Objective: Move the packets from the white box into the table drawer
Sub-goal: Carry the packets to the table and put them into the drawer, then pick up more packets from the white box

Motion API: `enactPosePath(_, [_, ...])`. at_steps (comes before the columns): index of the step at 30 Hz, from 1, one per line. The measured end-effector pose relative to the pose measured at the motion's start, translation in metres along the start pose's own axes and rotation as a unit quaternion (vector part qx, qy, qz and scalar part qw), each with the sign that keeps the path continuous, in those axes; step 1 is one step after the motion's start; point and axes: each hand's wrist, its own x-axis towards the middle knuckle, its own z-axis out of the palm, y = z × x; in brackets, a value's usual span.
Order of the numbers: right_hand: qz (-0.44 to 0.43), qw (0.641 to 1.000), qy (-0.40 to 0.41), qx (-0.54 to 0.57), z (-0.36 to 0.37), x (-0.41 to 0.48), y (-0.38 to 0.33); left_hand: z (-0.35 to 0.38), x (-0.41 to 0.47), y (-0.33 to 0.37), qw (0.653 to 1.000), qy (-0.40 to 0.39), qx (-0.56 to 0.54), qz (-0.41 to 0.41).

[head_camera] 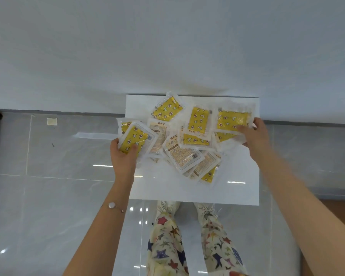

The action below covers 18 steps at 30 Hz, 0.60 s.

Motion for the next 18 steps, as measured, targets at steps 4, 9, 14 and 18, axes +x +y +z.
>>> enactPosePath(4, [-0.009,1.0,0.027,0.006,-0.016,-0.028,-0.005,-0.022,-0.011,0.007,0.999,0.03,-0.036,-0.005])
enactPosePath(9, [-0.016,1.0,0.002,0.02,-0.02,-0.068,-0.019,-0.05,-0.029,0.02,0.998,0.039,-0.048,-0.027])
enactPosePath(14, [-0.02,0.997,-0.065,0.02,-0.01,-0.12,-0.045,-0.078,-0.061,0.043,0.992,0.042,-0.099,-0.061])
enactPosePath(18, [-0.06,0.992,-0.113,-0.008,-0.005,-0.173,-0.074,-0.109,-0.102,0.071,0.989,0.009,-0.133,-0.066])
